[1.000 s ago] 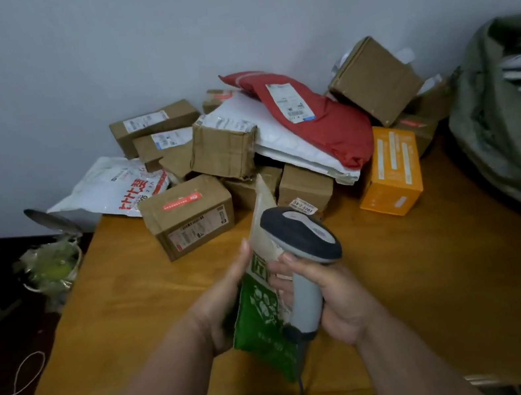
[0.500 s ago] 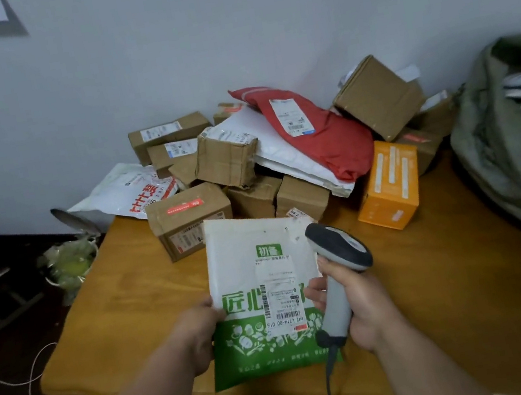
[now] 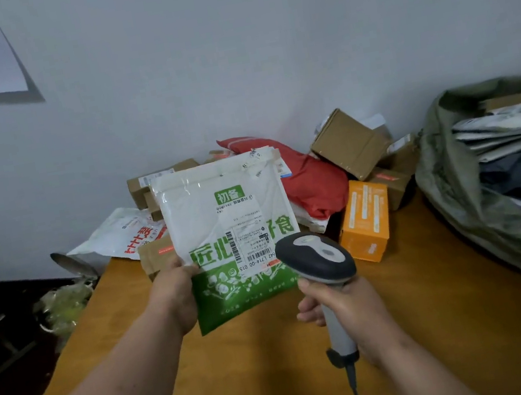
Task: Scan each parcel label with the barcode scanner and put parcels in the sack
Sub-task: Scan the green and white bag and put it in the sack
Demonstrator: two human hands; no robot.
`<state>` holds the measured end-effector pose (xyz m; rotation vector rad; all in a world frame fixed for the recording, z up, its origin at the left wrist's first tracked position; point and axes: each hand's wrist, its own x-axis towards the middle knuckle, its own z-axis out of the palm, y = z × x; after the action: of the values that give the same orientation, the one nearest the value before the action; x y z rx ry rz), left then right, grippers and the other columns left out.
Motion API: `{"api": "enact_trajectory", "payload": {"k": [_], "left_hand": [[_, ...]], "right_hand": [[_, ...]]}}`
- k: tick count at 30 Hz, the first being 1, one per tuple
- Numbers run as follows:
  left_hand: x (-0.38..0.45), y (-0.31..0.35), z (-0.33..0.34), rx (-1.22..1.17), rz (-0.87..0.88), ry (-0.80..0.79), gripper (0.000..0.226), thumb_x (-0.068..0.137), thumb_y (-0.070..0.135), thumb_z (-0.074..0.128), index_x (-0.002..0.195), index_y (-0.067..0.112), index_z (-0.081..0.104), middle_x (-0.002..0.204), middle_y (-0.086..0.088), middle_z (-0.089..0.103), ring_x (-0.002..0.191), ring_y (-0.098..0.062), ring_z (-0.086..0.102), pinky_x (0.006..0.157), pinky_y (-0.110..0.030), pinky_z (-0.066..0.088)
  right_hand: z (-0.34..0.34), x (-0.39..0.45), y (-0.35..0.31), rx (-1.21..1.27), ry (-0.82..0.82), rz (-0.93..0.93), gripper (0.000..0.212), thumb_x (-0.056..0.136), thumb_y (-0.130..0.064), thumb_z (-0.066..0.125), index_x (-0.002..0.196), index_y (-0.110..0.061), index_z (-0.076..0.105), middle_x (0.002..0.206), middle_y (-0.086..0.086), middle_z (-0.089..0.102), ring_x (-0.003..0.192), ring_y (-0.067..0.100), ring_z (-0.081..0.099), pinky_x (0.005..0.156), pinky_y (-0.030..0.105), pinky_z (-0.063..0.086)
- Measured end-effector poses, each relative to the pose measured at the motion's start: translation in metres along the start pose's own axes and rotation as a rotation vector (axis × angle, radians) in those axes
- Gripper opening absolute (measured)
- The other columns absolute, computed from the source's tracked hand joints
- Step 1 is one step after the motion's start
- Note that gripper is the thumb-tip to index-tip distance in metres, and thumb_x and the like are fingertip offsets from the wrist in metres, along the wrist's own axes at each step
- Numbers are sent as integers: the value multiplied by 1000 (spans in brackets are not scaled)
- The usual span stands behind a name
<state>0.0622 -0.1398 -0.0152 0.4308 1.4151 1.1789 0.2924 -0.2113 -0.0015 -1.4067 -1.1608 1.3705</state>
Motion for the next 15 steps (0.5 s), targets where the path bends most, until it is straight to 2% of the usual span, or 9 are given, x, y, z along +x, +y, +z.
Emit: {"api": "enact_trajectory", "payload": {"k": [5,11,15], "left_hand": [[-6,22,10,-24,79,-23,36,98,-8,38,124,9,57,109,-20,72,95,-38,71,73,-46,58],[-11,34,15,-49,111,-17,38,99,-5,39,123,16,60,110,-18,72,98,-38,71,87,-58,56],[-15,34,14,-50,109,-14,36,99,-4,39,122,16,59,110,-18,73,97,-39,71,88,-60,55]], "right_hand": [[-5,-9,-15,-35,-34,-31,11,89,-23,72,94,-14,72,73,9,73,71,27,74,69,34,54],[-8,-18,-21,-52,-36,-54,7,89,-21,72,90,-14,70,66,7,70,63,24,71,65,33,52],[-8,-22,-23,-57,-46,-70,6,89,-19,71,91,-14,70,65,7,69,60,24,70,59,27,52]]}}
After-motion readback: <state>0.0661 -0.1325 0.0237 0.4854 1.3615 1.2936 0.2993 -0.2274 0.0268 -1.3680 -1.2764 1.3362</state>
